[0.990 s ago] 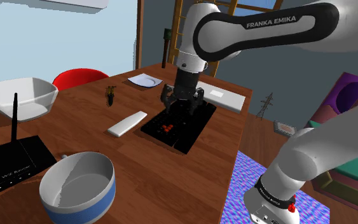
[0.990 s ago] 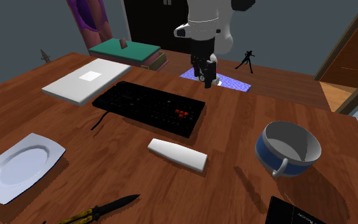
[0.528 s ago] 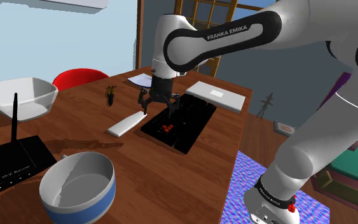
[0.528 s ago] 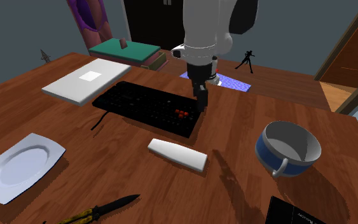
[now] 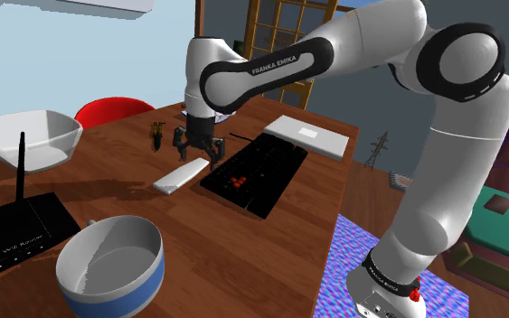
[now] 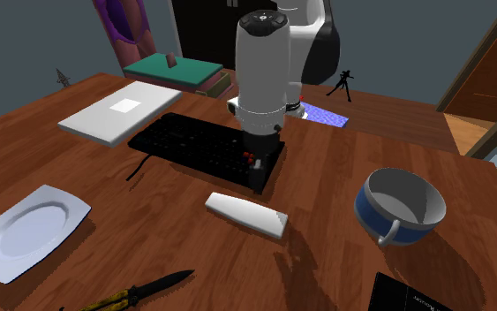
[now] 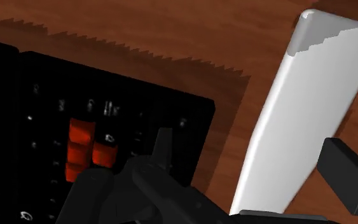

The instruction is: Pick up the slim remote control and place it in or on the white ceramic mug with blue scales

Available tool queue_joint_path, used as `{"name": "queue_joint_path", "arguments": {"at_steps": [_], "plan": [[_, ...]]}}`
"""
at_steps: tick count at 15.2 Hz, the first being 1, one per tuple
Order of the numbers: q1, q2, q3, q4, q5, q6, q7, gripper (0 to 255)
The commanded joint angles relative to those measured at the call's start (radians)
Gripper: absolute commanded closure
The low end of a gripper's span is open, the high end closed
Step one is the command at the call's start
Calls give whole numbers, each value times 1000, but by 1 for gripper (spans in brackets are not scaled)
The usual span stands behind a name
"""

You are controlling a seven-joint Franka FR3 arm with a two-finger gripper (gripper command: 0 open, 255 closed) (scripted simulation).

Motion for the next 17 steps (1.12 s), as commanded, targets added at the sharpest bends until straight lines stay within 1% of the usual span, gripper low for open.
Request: {"name": "queue_joint_path", "arguments": {"at_steps": [1,4,5,12,17], "plan": [[33,98,-28,93,-66,-13,103,0],[83,218,-78,223,-126,-37,217,0],[91,232,-86,240,-131,-40,229,0],[100,277,-103,200,-159,40,246,0],[100,277,-103,200,-158,40,246,0]]}}
